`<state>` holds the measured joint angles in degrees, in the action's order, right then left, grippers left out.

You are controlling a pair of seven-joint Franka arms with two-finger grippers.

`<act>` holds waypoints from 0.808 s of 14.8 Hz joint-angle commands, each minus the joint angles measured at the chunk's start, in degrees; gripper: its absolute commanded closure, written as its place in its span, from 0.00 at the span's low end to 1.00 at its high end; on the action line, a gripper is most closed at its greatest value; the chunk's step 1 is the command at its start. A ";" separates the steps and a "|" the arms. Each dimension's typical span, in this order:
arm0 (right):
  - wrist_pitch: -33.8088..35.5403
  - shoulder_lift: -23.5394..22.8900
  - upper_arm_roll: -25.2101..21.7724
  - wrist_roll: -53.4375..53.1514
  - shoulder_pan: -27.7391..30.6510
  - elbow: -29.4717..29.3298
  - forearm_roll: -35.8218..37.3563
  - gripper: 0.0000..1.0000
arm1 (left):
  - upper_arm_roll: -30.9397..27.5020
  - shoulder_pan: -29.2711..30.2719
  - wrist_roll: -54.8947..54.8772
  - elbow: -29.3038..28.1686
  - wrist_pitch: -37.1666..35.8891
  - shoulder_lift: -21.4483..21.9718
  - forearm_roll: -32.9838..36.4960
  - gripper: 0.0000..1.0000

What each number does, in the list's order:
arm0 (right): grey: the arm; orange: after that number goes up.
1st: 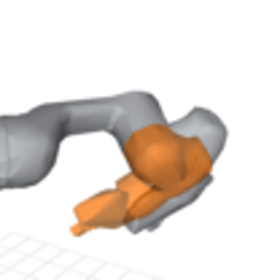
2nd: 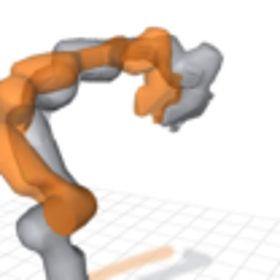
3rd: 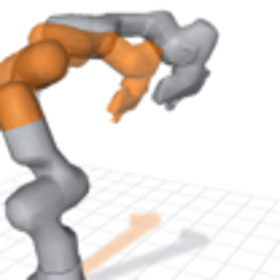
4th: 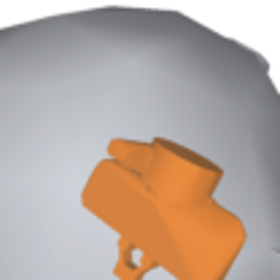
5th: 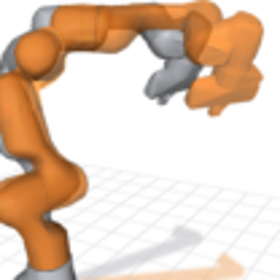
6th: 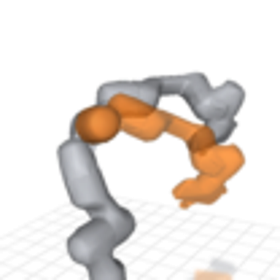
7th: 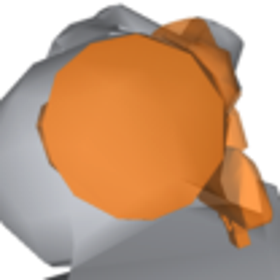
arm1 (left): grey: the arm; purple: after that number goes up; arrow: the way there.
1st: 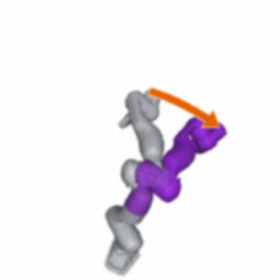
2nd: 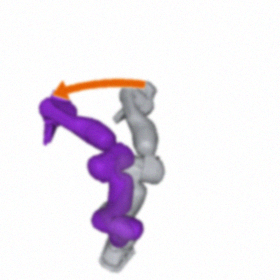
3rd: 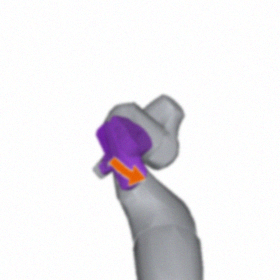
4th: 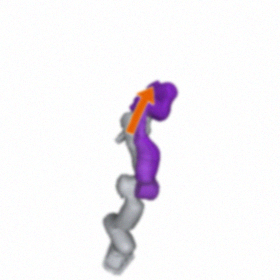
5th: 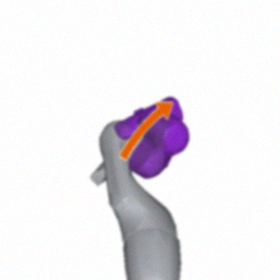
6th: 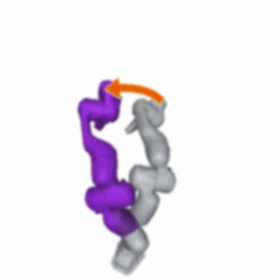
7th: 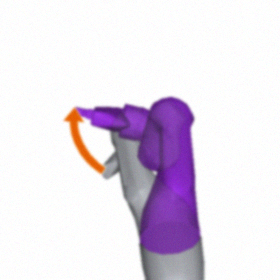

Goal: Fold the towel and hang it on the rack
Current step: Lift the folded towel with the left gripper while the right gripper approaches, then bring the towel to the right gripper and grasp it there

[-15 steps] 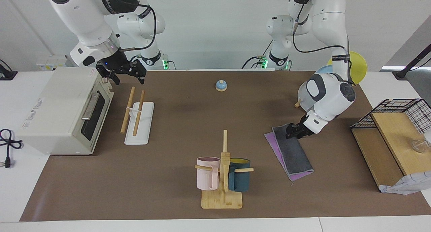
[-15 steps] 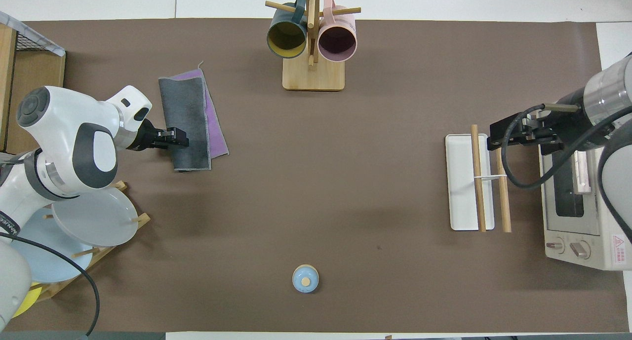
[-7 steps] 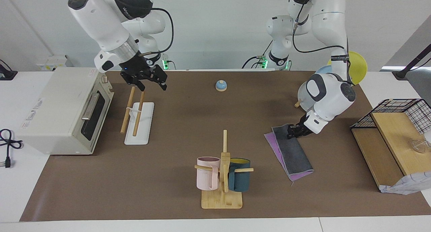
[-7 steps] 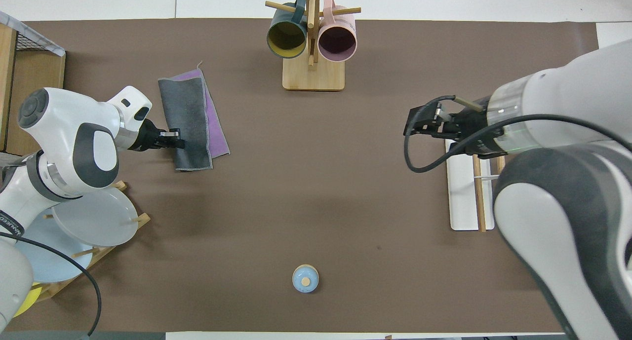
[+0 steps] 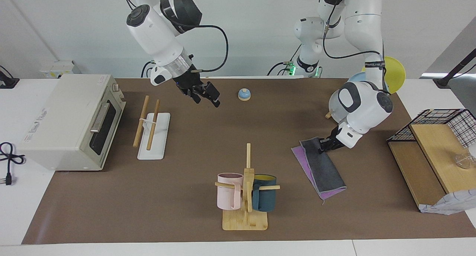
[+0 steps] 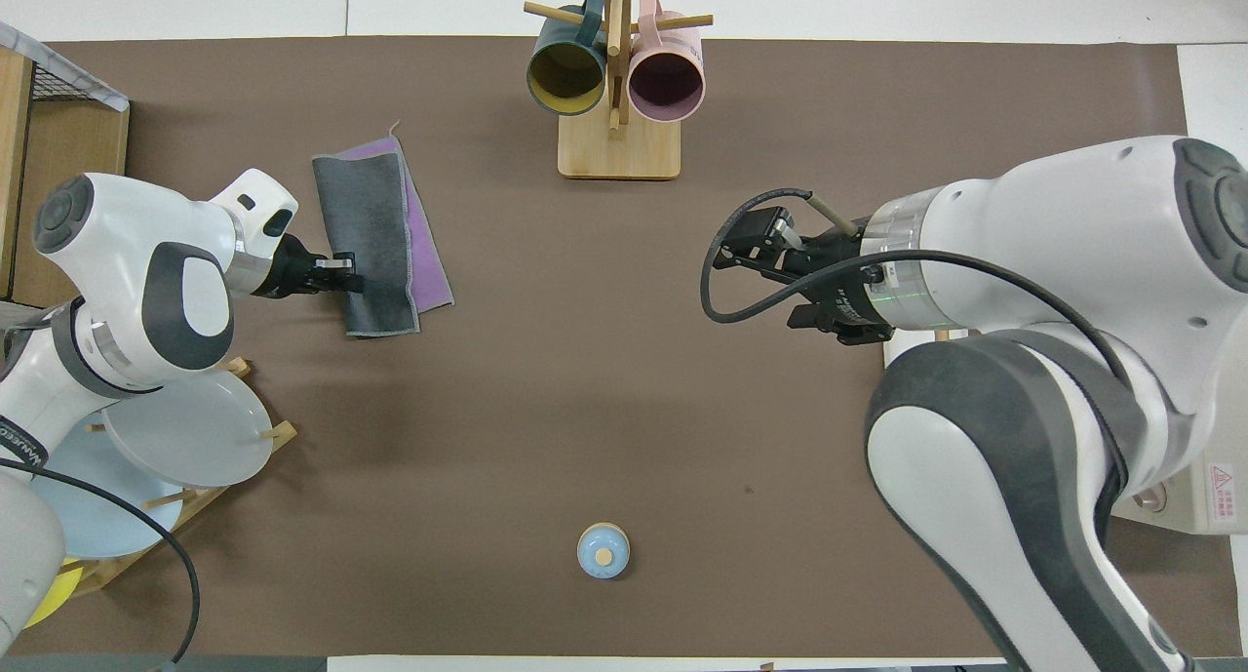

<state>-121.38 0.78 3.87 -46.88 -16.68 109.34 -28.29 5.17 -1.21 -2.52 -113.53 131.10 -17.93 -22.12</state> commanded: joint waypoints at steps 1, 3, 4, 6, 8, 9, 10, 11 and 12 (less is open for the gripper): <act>-3.07 0.72 -0.09 -3.65 -0.46 2.01 -3.43 0.00 | -0.16 -0.37 9.86 5.76 -7.59 1.49 0.14 1.00; -4.38 0.72 -0.09 -6.36 -0.46 2.10 -6.33 0.00 | 0.10 -0.98 20.05 8.31 -11.55 2.89 3.03 1.00; -5.44 0.72 -0.09 -8.73 -0.54 2.19 -7.73 0.00 | 0.19 -1.34 25.15 9.80 -13.74 3.51 4.35 1.00; -7.28 0.28 -0.09 -12.25 -0.54 2.28 -9.58 0.00 | 0.80 -1.43 32.28 12.70 -17.79 4.12 4.63 1.00; -9.83 0.01 -0.09 -16.99 -0.63 2.28 -13.18 0.00 | 2.03 -1.43 41.49 14.12 -20.96 5.00 4.63 1.00; -11.23 -0.16 -0.09 -19.89 -0.72 2.19 -14.68 0.00 | 2.91 -1.43 46.07 14.56 -21.41 5.79 4.63 1.00; -12.47 -0.42 -0.09 -23.40 -1.33 2.19 -16.43 0.00 | 3.87 -1.43 50.73 14.65 -21.50 6.93 4.54 1.00; -13.78 -0.51 -0.09 -25.87 -1.77 2.10 -17.06 0.00 | 4.58 -1.34 55.04 14.65 -21.67 7.81 4.28 1.00; -15.01 -0.51 -0.09 -28.07 -2.56 2.10 -17.06 0.00 | 5.37 -1.34 59.08 14.74 -22.20 8.78 3.93 1.00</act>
<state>-133.50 0.15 3.85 -70.30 -17.79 110.90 -43.74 9.69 -2.26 48.63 -98.98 111.03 -11.46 -18.55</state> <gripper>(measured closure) 0.000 0.978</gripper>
